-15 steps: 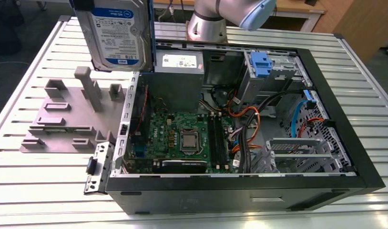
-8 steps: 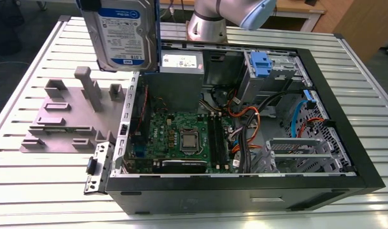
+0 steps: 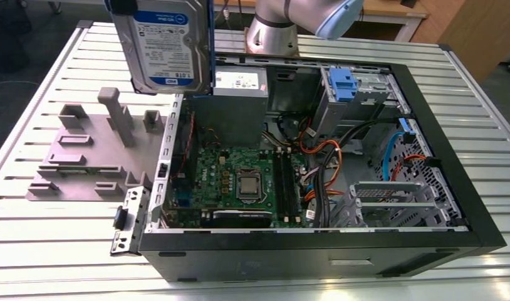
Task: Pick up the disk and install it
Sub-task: 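Pick up the disk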
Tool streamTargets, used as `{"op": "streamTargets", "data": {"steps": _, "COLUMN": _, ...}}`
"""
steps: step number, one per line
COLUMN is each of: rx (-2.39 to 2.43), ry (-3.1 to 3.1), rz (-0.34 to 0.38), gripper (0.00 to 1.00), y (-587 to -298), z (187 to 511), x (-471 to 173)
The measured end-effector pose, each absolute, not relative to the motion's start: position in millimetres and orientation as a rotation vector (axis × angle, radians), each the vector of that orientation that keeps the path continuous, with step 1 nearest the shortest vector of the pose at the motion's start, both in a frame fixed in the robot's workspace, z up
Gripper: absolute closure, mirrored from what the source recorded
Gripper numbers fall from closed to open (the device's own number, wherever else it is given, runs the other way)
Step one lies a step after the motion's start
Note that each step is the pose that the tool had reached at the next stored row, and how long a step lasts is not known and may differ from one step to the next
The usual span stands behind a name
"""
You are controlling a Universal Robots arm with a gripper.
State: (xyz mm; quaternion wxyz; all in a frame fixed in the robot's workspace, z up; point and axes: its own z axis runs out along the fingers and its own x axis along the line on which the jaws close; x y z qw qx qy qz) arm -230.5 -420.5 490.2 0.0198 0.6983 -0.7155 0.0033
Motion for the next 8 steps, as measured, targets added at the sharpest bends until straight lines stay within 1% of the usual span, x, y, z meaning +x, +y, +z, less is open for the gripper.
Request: {"op": "streamTargets", "data": {"steps": 8, "rx": 2.167, "ry": -2.22, "rz": 0.01, "gripper": 0.64, "y": -420.5, "z": 490.2, "x": -226.4}}
